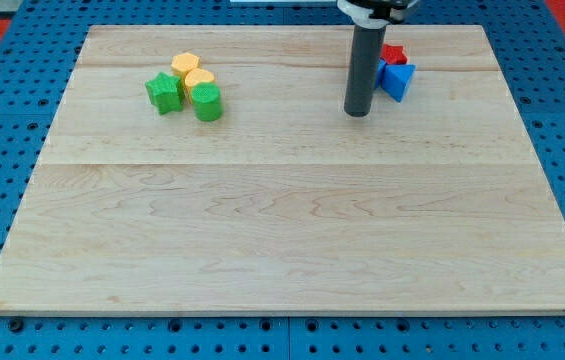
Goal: Sightly push the yellow heart into the green star
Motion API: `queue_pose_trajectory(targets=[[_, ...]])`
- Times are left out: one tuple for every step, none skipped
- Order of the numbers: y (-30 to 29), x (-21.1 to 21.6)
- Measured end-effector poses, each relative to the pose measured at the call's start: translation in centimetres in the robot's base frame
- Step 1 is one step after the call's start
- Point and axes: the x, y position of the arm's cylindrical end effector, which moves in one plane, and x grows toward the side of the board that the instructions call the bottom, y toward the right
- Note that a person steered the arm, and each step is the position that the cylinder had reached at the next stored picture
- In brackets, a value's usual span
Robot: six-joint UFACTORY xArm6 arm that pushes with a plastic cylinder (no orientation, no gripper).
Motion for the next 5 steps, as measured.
queue_pose_trajectory(targets=[[-1.1,1.6],[-1.3,2.2],[-1.4,3.2],[-1.6,7.5],[-4.4,3.6]])
